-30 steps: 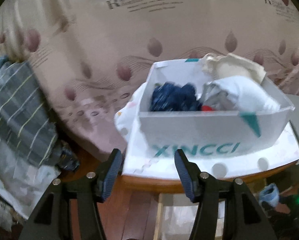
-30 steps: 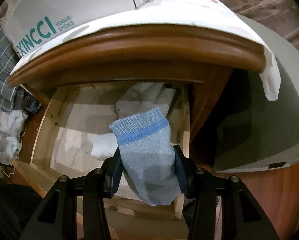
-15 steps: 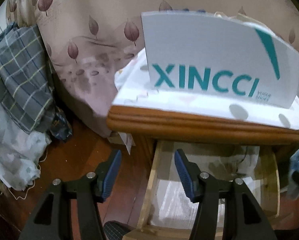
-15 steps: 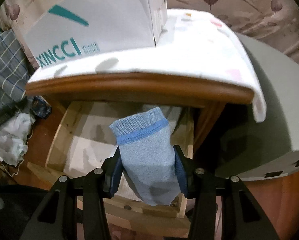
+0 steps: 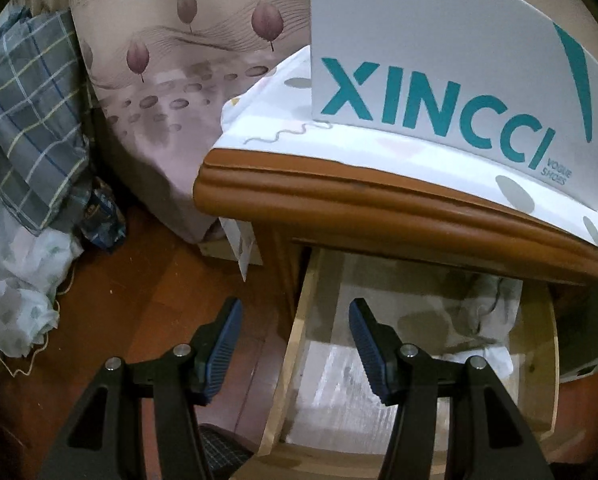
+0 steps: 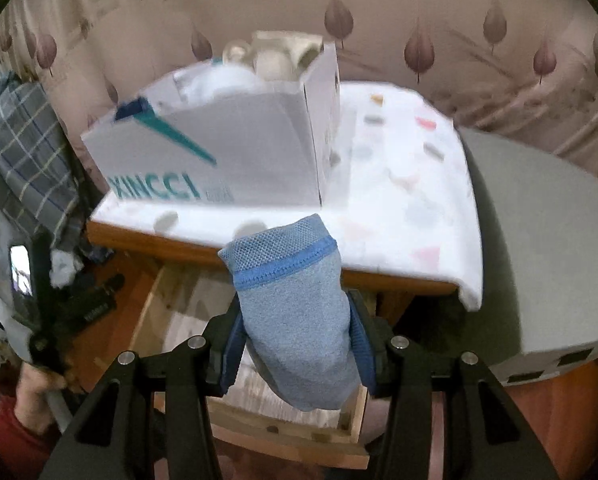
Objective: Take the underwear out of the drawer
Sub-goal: 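Withdraw the left tool from the box toward the drawer, then carry the light blue underwear from the drawer into the white box with the right tool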
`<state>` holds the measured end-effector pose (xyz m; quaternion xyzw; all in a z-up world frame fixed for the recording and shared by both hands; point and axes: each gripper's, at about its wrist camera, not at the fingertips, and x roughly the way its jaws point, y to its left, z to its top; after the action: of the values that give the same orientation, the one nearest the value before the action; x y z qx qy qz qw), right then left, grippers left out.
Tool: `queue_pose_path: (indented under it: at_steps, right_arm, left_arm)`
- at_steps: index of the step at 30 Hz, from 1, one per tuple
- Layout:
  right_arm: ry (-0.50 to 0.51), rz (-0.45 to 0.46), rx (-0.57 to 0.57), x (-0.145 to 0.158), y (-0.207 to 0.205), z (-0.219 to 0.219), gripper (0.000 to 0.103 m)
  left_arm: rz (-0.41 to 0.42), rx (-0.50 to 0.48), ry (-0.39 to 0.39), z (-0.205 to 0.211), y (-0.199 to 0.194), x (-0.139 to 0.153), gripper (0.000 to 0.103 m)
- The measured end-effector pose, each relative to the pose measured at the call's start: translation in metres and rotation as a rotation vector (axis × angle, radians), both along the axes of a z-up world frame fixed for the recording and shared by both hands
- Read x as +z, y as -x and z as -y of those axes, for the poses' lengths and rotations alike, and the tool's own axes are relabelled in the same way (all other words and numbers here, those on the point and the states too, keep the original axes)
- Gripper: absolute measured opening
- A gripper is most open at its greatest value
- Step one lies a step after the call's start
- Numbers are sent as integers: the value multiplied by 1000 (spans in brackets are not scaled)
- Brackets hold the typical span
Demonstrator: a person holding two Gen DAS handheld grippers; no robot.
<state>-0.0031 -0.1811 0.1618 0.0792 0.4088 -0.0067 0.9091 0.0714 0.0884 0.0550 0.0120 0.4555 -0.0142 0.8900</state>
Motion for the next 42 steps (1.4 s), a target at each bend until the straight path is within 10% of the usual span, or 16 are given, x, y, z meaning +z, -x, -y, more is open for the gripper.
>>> queue_pose_path:
  at_steps: [22, 42]
  right_arm:
    - [122, 136, 74, 131, -124, -39, 44]
    - [113, -63, 228, 71, -252, -143, 44]
  left_arm:
    - [-1, 106, 82, -34, -7, 6, 57]
    - [-10, 161, 110, -54, -11, 8, 57]
